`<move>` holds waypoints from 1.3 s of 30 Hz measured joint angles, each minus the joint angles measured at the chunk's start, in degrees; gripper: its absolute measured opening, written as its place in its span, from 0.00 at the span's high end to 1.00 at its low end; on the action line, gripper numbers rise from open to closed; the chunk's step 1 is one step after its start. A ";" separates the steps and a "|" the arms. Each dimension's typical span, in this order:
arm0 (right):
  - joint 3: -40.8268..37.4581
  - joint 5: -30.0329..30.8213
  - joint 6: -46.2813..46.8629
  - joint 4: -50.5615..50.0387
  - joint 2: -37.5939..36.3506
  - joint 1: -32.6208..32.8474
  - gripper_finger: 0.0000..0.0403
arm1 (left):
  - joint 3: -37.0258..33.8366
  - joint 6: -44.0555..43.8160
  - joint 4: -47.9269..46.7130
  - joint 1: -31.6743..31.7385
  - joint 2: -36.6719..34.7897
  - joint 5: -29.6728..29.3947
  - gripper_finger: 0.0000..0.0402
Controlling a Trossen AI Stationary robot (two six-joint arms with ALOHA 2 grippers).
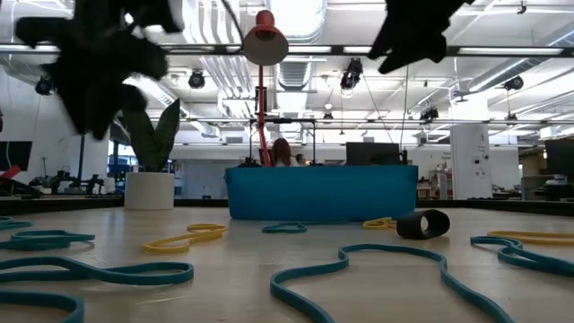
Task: Pick and place rubber bands into bin
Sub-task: Put the blue rubber band into the blue bin
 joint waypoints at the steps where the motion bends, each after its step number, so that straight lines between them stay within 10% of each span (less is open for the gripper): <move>1: -0.30 0.02 0.76 -0.41 0.30 0.76 0.44 | -1.66 -0.02 0.42 -0.74 -0.23 1.45 0.64; 28: -2.24 0.56 4.23 -0.41 8.86 4.21 0.44 | -21.52 -20.99 17.87 -16.36 3.28 -2.94 0.65; 39: -2.24 0.67 4.82 0.11 8.86 4.00 0.44 | -22.53 -21.48 23.58 -16.40 8.61 -2.02 0.96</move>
